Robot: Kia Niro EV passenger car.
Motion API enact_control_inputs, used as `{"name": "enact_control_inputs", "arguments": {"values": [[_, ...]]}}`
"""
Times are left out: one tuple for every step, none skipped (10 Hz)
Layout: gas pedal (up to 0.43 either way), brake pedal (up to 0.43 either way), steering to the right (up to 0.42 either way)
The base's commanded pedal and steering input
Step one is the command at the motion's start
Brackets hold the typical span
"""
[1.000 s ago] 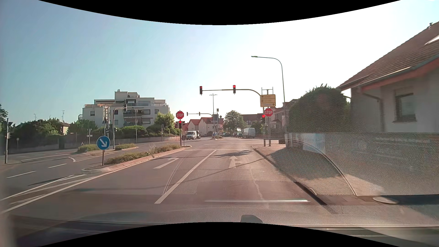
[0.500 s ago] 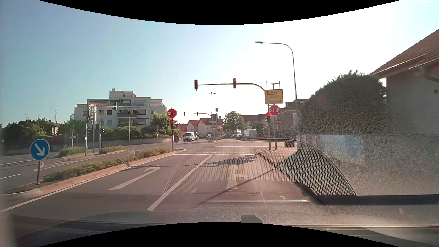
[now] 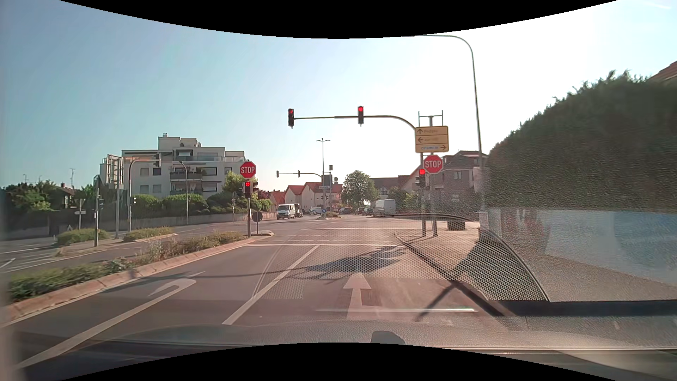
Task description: Follow the waypoints while adhering to traffic rules and regulations
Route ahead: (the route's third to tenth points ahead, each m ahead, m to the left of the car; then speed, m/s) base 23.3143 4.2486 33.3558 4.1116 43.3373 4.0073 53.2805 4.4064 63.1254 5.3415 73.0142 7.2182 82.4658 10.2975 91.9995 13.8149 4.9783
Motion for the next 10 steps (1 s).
{"name": "enact_control_inputs", "arguments": {"values": [[0.000,0.226,0.003],[0.000,0.232,0.003],[0.000,0.232,0.002],[0.000,0.232,0.001],[0.000,0.238,0.001],[0.000,0.232,0.001],[0.000,0.232,0.001],[0.000,0.238,0.001],[0.000,0.238,0.001],[0.000,0.238,0.001]]}}
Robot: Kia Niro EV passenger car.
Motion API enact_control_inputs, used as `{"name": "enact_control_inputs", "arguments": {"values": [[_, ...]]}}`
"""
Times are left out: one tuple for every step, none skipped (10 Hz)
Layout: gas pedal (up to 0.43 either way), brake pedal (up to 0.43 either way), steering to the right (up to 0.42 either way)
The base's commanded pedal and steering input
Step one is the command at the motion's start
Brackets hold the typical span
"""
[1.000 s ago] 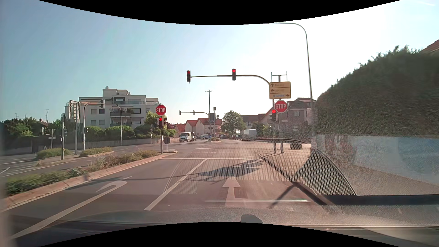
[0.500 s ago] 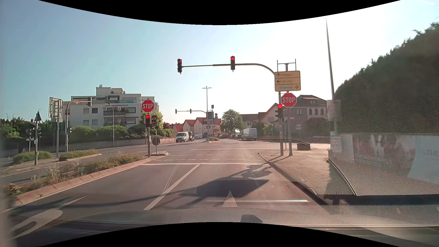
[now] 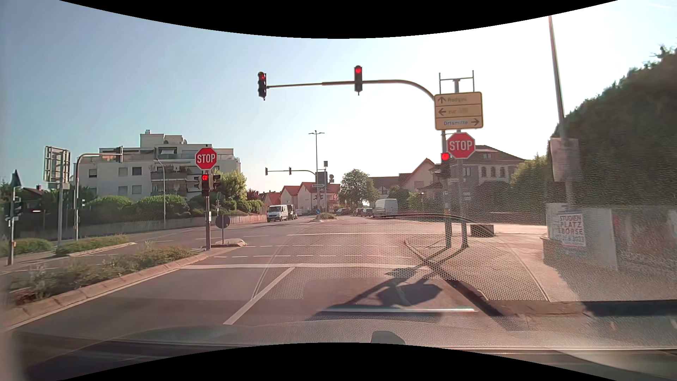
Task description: Follow the waypoints while adhering to traffic rules and regulations
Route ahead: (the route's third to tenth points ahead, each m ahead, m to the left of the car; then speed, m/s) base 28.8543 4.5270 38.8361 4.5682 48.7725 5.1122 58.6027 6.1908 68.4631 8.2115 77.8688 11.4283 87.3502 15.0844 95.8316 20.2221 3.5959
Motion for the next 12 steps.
{"name": "enact_control_inputs", "arguments": {"values": [[0.000,0.238,0.001],[0.000,0.238,0.001],[0.000,0.238,0.001],[0.000,0.238,0.001],[0.000,0.238,0.000],[0.000,0.238,-0.001],[0.000,0.238,-0.002],[0.000,0.238,-0.002],[0.000,0.238,-0.001],[0.000,0.238,-0.002],[0.000,0.238,-0.002],[0.000,0.238,-0.002]]}}
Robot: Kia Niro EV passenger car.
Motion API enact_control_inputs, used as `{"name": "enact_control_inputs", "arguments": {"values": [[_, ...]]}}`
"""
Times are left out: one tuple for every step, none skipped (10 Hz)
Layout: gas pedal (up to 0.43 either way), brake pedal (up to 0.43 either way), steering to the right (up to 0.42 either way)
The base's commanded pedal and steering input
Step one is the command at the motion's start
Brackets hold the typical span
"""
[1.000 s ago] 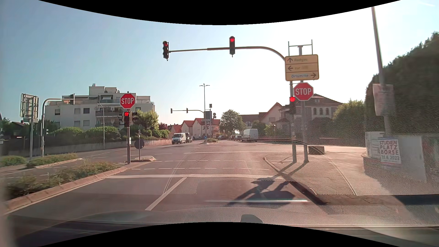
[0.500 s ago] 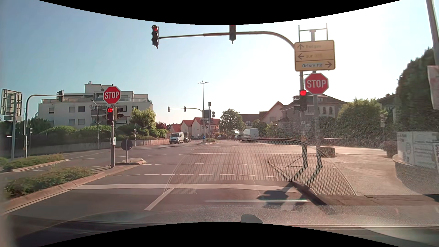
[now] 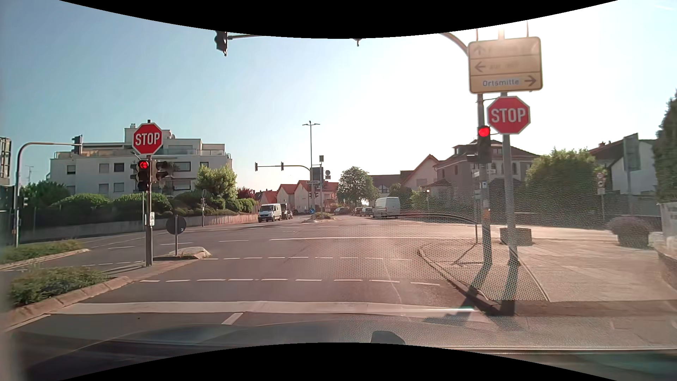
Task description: Follow the waypoints while adhering to traffic rules and regulations
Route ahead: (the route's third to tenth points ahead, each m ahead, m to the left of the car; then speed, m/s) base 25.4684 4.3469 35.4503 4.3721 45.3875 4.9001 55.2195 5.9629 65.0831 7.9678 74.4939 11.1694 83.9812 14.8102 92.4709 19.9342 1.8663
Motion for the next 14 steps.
{"name": "enact_control_inputs", "arguments": {"values": [[0.000,0.238,-0.002],[0.000,0.238,-0.002],[0.000,0.238,-0.002],[0.000,0.238,-0.001],[0.000,0.238,-0.002],[0.000,0.238,-0.001],[0.000,0.238,-0.001],[0.000,0.238,-0.001],[0.000,0.238,-0.001],[0.000,0.238,-0.001],[0.000,0.238,-0.001],[0.000,0.238,-0.001],[0.000,0.238,-0.001],[0.000,0.238,-0.001]]}}
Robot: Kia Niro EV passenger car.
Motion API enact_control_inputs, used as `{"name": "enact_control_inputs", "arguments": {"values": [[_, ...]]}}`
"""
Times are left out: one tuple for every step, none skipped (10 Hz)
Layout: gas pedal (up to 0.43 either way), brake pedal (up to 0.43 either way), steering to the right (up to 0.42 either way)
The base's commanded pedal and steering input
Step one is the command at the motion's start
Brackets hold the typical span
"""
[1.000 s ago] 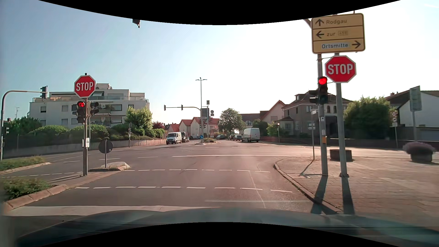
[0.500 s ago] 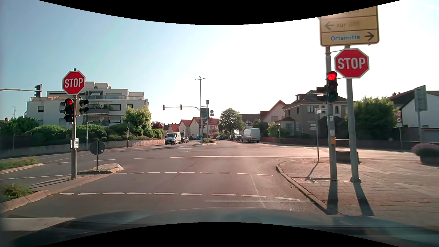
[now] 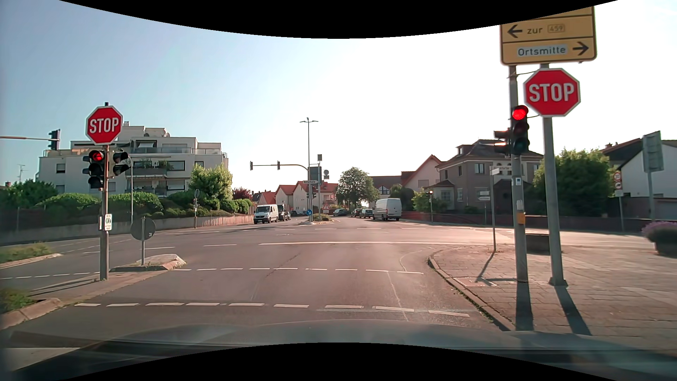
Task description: Follow the waypoints while adhering to traffic rules and regulations
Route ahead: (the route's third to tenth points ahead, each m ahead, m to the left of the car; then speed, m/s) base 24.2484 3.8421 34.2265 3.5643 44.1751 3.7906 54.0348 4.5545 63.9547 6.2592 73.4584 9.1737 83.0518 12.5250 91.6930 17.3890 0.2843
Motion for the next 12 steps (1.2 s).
{"name": "enact_control_inputs", "arguments": {"values": [[0.000,0.232,-0.001],[0.000,0.232,-0.001],[0.000,0.232,-0.001],[0.000,0.232,-0.001],[0.000,0.232,-0.001],[0.000,0.226,-0.001],[0.000,0.232,-0.001],[0.000,0.232,-0.001],[0.000,0.232,-0.001],[0.000,0.232,-0.001],[0.000,0.232,-0.001],[0.000,0.232,-0.001]]}}
